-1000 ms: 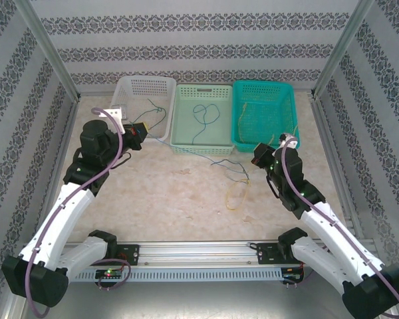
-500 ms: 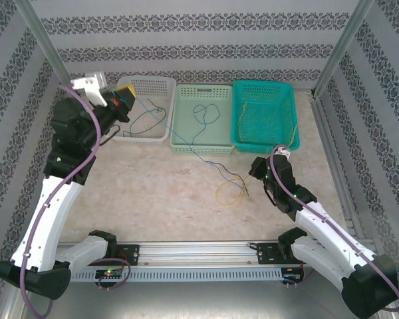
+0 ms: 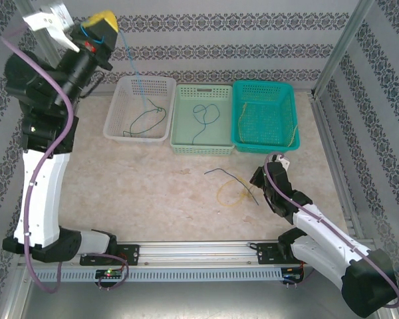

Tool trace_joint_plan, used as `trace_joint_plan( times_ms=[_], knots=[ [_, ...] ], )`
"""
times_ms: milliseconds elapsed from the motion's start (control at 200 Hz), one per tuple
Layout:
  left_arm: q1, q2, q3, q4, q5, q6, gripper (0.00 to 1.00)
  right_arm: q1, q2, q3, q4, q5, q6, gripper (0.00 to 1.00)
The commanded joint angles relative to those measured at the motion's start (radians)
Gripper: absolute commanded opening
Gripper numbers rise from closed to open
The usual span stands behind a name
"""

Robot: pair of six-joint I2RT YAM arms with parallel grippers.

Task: Untangle the cables

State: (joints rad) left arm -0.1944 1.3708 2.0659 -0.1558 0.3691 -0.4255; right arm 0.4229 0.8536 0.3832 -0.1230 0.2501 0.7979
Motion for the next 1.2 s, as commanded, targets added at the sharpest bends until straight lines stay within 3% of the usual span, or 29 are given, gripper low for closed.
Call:
trace_joint_plan(
  times_ms=[0,375,889,1079,1194],
  knots=[
    [0.012,0.090,0.110,-0.061,0.065,0.020,0.05,0.001,0.010,-0.017,0.025,0.026,0.020,0.00],
    [0.018,0.381,0.350,-0.064,0.174,-0.057,0.06,-0.001,-0.037,-0.013,0.011,0.024,0.004,0.00],
    [0.056,0.520,0.395,-0.039,0.138,-0.056,0.06,-0.004,-0.099,-0.015,-0.030,0.037,0.013,0.00],
    [0.058,0.593,0.631,-0.049,0.126,-0.064,0.07,-0.004,-0.093,-0.014,-0.014,0.043,0.019,0.00],
    [0.058,0.594,0.655,-0.007,0.124,-0.095,0.07,-0.004,-0.072,-0.009,-0.005,0.039,0.014,0.00]
  ],
)
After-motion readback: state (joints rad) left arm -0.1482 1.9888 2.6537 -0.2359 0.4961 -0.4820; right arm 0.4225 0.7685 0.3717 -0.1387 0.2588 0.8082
